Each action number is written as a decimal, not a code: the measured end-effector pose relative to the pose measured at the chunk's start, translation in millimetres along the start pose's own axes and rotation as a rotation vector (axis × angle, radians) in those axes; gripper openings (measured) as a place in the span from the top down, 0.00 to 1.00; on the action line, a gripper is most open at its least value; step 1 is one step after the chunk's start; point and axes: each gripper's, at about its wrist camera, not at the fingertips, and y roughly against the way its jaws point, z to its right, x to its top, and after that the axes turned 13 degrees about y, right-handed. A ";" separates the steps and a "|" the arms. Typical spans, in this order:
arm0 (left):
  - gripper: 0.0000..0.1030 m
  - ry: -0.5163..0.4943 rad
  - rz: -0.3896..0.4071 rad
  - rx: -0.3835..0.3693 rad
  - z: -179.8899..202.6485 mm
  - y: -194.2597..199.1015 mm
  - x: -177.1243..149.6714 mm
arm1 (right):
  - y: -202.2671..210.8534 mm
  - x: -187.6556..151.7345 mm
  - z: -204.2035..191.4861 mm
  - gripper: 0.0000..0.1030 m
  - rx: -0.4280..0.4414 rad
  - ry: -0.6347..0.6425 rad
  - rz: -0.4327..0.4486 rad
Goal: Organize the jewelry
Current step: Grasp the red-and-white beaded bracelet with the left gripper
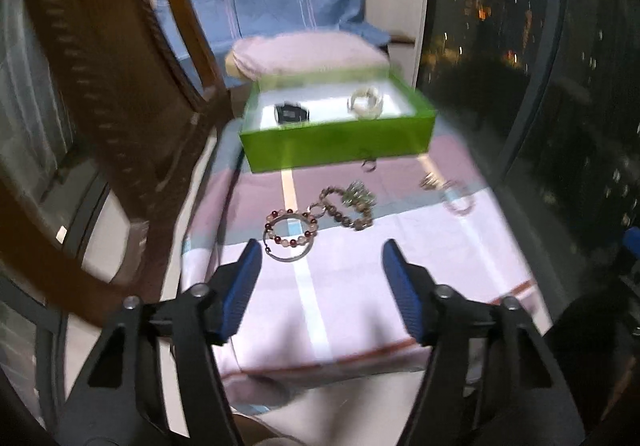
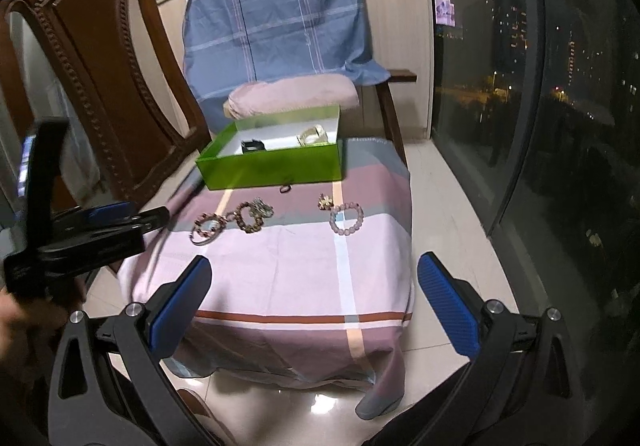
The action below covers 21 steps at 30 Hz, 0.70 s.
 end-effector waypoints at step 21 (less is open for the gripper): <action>0.71 -0.132 -0.194 0.052 -4.6 -136.4 15.5 | -90.2 -7.4 14.7 0.03 0.058 -0.020 -0.134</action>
